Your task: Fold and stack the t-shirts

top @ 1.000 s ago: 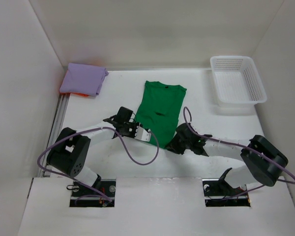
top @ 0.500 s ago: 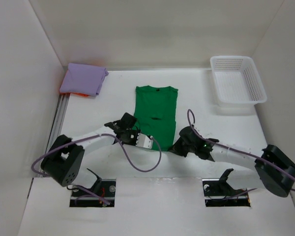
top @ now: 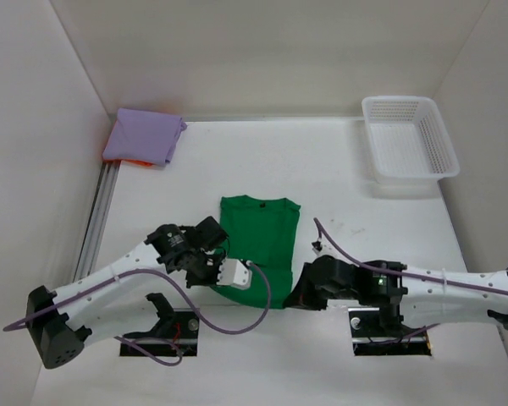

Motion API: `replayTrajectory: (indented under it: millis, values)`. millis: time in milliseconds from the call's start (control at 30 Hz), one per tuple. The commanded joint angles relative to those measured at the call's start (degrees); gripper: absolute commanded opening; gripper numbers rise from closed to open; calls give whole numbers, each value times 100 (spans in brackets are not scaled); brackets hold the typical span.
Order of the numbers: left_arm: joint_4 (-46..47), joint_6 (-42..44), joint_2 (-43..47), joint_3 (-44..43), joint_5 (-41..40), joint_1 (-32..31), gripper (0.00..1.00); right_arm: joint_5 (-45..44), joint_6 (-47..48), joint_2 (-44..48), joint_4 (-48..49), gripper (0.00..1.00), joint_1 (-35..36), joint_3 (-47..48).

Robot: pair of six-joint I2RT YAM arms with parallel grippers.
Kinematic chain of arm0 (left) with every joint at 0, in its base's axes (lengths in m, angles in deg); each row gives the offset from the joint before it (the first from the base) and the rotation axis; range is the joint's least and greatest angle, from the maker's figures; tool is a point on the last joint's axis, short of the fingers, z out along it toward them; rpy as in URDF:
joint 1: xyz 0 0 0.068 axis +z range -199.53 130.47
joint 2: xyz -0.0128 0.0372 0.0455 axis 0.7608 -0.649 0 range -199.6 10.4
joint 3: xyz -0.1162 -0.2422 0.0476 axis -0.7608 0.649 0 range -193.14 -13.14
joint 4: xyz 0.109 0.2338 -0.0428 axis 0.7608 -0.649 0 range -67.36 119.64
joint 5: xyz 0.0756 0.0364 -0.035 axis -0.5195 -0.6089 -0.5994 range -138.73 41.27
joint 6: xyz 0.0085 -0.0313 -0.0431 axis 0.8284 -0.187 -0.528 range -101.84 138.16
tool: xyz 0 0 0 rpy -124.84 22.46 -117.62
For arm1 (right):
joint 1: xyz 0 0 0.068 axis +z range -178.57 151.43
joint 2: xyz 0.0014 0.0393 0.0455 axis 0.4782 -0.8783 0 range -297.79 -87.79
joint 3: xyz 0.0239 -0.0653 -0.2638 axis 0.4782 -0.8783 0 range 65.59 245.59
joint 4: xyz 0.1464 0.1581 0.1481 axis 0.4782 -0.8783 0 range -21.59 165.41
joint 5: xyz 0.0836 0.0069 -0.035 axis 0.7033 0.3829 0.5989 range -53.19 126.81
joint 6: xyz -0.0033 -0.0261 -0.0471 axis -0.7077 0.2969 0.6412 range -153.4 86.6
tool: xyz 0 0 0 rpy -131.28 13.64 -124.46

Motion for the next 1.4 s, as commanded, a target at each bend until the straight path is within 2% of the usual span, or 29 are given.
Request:
replayTrajectory:
  millis: [0,133,267,467,733,1000,1100,1200,1367]
  values:
    - [-1185,-518,-74,-849,580,285,8,-141,-13,94,-541,0,-49,512]
    - [-1135,-465,-811,-1631,1177,1311,8,192,768,156,-488,0,-1110,697]
    - [-880,-430,-1795,-2606,1723,2437,8,886,1708,-124,-181,0,-2376,916]
    - [-511,-483,-3149,-3715,1838,3115,9,1765,2746,-967,452,0,-4047,1162]
    - [-370,-650,-4670,-4911,1777,3318,11,2232,3336,-2339,1041,0,-4839,1602]
    - [96,-825,-5664,-5456,1488,3406,14,2198,3504,-3236,1480,1,-5358,1822]
    - [351,-869,-5928,-5544,1329,3450,16,2241,3504,-3596,1726,5,-5464,1910]
    - [579,-930,-6174,-5676,1171,3529,18,2250,3512,-4035,1946,16,-5551,2155]
    - [1308,-1159,-6465,-6141,338,3783,34,2075,3626,-4485,2289,31,-5876,2560]
